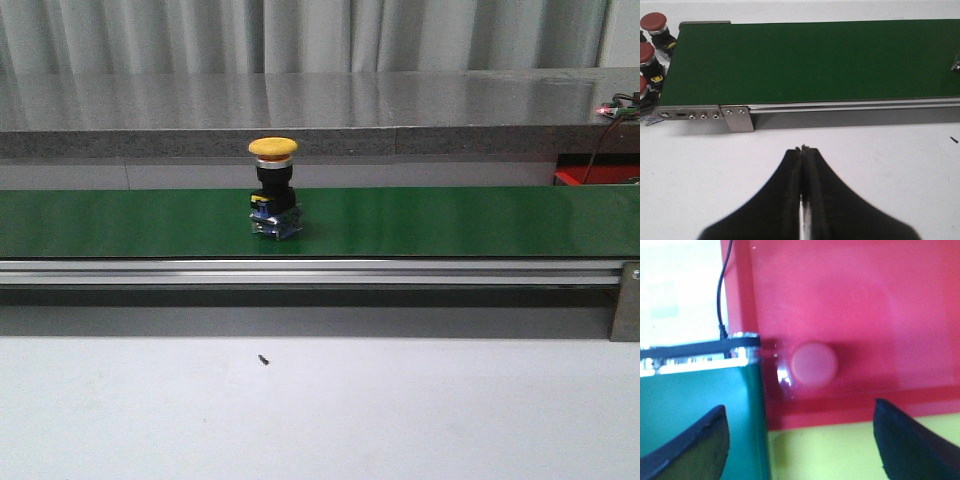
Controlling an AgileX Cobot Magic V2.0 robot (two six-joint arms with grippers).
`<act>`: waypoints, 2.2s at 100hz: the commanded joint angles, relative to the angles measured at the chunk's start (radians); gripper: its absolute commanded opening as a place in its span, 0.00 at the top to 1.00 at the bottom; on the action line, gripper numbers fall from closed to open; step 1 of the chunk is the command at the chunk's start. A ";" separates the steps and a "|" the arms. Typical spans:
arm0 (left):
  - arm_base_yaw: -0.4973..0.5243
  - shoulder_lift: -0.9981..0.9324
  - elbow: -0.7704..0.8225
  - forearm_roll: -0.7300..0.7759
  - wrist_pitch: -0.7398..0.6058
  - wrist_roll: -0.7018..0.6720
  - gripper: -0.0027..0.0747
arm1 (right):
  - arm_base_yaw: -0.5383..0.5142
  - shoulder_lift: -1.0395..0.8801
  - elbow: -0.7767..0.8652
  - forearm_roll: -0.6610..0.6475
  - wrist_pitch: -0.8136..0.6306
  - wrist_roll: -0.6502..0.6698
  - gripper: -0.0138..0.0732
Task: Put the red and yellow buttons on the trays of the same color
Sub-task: 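Carry the red button into the red tray and open the right gripper, then move the right gripper above the yellow button on the belt, then close the right gripper on the yellow button and lift it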
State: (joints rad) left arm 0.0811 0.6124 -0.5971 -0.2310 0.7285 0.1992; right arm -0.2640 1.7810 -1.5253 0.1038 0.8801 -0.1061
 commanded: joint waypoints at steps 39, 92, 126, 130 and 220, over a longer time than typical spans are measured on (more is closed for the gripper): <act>-0.007 0.001 -0.025 -0.020 -0.066 -0.008 0.99 | 0.129 -0.247 0.159 0.007 -0.007 -0.027 0.16; -0.007 0.001 -0.025 -0.020 -0.066 -0.008 0.99 | 0.467 -0.247 0.159 0.007 0.055 -0.031 0.16; -0.007 0.001 -0.025 -0.020 -0.066 -0.008 0.99 | 0.612 -0.191 0.093 0.070 0.147 -0.215 0.16; -0.007 0.001 -0.025 -0.020 -0.066 -0.008 0.99 | 0.624 -0.179 0.084 0.081 0.148 -0.253 0.16; -0.007 0.001 -0.025 -0.020 -0.066 -0.008 0.99 | 0.659 -0.010 0.068 0.191 -0.092 -0.540 0.16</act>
State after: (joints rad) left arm 0.0811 0.6124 -0.5971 -0.2310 0.7285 0.1992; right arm 0.3946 1.8032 -1.4248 0.2727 0.8354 -0.6322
